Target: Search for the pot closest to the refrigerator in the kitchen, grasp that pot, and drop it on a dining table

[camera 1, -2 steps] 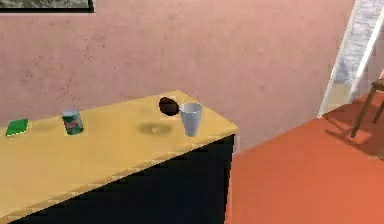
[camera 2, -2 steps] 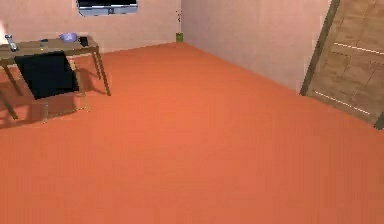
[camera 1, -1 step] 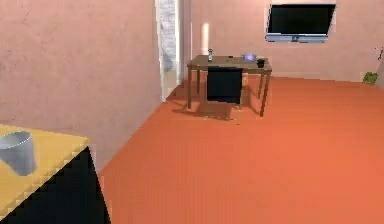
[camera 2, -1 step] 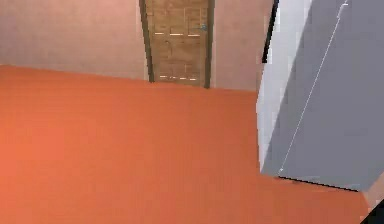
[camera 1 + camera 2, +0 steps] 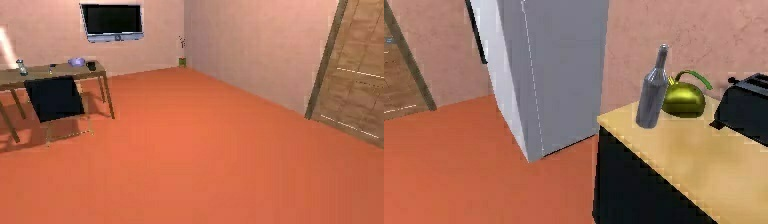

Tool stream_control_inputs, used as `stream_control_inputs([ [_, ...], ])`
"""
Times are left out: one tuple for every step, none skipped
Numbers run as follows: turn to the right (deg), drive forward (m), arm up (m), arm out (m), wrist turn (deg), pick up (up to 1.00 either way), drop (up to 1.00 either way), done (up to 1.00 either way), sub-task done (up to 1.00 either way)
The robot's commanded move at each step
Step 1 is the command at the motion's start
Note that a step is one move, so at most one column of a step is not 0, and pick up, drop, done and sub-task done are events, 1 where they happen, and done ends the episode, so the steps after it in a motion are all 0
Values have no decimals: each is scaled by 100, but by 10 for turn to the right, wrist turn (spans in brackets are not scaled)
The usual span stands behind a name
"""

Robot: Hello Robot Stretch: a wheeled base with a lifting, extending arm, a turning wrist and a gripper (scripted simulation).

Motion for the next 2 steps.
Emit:
stream_control_inputs([
  [270, 0, 0, 0, 0, 0, 0, 0, 0],
  [450, 0, 0, 0, 0, 0, 0, 0, 0],
])
